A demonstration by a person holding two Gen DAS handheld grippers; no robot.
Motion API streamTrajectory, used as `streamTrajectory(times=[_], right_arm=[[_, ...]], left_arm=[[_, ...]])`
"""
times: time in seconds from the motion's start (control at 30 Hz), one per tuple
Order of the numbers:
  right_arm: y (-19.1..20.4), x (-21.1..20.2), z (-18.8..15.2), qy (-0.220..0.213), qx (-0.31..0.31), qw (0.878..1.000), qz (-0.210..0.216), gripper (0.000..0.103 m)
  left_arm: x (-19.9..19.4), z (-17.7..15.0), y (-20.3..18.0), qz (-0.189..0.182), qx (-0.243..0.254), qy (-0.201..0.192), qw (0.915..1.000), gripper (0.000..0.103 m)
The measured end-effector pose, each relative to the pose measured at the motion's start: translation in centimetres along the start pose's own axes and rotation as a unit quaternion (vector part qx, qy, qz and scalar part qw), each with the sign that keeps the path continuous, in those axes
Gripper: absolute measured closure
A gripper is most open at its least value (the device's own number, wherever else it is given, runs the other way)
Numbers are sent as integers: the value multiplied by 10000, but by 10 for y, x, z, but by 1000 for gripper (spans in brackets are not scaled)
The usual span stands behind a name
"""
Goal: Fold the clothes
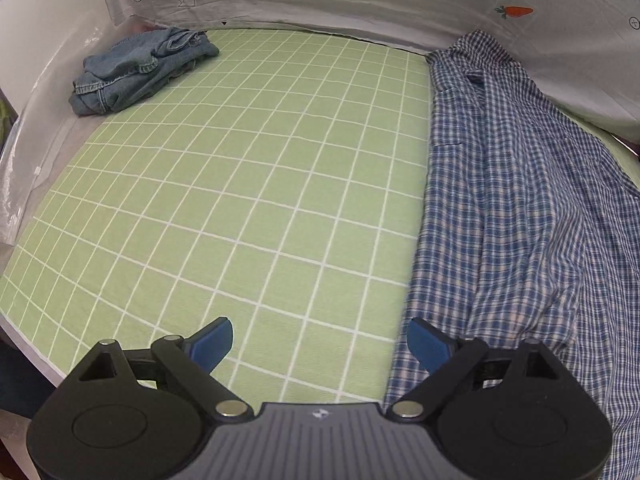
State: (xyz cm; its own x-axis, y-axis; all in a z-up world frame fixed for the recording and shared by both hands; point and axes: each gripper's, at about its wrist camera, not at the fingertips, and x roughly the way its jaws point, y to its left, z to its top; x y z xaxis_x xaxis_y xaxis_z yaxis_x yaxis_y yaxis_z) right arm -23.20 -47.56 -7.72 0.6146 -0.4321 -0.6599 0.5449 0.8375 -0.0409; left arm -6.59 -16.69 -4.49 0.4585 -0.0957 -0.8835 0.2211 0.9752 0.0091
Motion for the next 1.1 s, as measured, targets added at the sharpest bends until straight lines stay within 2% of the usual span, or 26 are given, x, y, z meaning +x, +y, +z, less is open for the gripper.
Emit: streamTrajectory(times=[0.2,0.4,0.47,0.53,0.57,0.73,0.9,1.1], right_arm=[[73,-2,6,-73,-442,9978,485,70],[127,-4,4,-80,-588,9914,1163,70],[139,-2,0,72,-577,9885,1395,67],[143,-1,-5,207,-459,9881,1454,57],[143,-2,-8,259,-402,9879,1478,56],[119,-12,-14,237,42,9903,1365,33],[73,-24,-15,107,499,9924,1123,24],[15,-21,-22,301,635,9970,324,18]], left_arm=[[6,3,35,57,-47,47,10000,9],[7,18,52,93,-38,-82,9999,9],[8,22,54,95,-9,-108,9999,9],[9,24,52,78,22,-113,9999,9],[9,24,49,51,40,-110,9999,9],[11,21,31,-91,137,-68,9998,9],[13,15,-6,-269,269,-15,9993,9],[11,13,-66,-491,484,-102,9976,9]])
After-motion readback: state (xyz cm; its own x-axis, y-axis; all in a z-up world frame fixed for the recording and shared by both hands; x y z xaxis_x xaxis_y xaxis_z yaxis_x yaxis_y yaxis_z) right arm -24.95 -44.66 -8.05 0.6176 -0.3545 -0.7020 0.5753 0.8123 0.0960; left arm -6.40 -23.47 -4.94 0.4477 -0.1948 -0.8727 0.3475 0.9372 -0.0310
